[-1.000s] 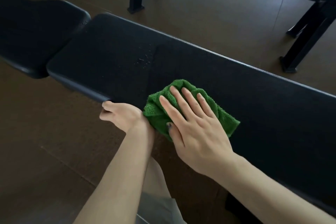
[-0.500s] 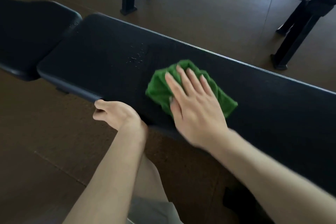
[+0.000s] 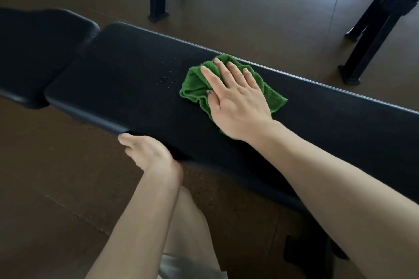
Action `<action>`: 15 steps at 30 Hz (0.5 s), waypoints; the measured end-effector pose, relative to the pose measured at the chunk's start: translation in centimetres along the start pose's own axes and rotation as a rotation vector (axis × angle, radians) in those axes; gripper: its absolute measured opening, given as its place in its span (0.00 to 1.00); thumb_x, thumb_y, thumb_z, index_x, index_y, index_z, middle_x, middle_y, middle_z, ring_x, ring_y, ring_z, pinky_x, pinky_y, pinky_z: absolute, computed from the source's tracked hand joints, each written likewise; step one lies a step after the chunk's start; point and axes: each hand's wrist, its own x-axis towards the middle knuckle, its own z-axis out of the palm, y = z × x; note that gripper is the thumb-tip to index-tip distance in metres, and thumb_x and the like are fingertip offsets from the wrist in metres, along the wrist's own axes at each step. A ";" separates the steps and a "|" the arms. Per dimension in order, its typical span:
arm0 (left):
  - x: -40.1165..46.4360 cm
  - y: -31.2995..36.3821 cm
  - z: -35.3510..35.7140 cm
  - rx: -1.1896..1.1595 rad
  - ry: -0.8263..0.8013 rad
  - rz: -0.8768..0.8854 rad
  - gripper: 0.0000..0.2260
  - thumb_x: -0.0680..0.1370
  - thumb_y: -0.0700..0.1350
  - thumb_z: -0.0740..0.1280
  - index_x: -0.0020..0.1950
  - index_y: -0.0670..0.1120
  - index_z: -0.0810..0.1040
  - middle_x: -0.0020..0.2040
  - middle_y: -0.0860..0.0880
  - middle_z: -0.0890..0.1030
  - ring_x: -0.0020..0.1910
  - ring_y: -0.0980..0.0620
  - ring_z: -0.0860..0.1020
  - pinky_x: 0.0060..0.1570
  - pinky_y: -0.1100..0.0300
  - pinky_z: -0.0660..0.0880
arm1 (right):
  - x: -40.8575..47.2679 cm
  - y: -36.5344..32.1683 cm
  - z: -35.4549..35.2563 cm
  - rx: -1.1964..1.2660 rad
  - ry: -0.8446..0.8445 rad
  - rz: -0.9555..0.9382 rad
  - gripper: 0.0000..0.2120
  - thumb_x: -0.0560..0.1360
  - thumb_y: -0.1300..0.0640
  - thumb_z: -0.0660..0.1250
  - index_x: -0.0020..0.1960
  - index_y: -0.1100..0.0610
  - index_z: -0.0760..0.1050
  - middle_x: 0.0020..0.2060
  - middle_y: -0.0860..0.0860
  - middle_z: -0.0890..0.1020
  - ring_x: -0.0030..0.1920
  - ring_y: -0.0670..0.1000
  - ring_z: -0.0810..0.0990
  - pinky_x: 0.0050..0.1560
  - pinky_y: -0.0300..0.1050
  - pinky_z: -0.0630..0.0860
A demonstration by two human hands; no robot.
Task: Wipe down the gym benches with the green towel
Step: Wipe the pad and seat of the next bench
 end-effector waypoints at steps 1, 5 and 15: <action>-0.4 0.2 0.4 -0.025 0.022 0.007 0.25 0.84 0.61 0.50 0.75 0.53 0.72 0.69 0.51 0.76 0.61 0.45 0.76 0.59 0.53 0.72 | 0.6 -0.1 0.2 0.003 -0.002 0.011 0.27 0.86 0.45 0.46 0.85 0.43 0.47 0.85 0.49 0.50 0.85 0.54 0.46 0.83 0.55 0.42; -0.4 0.0 1.2 -0.135 0.027 0.066 0.24 0.81 0.64 0.57 0.71 0.53 0.74 0.65 0.53 0.78 0.56 0.48 0.78 0.57 0.54 0.74 | -0.6 -0.8 0.1 0.011 -0.007 -0.023 0.28 0.86 0.46 0.45 0.85 0.45 0.44 0.85 0.51 0.47 0.85 0.55 0.43 0.83 0.56 0.40; -1.8 0.0 0.5 -0.058 0.015 0.105 0.34 0.77 0.69 0.62 0.75 0.48 0.72 0.71 0.49 0.75 0.66 0.44 0.75 0.66 0.50 0.69 | -9.3 1.9 -0.7 0.049 -0.104 -0.421 0.27 0.87 0.46 0.45 0.85 0.43 0.48 0.85 0.49 0.50 0.85 0.52 0.44 0.84 0.55 0.42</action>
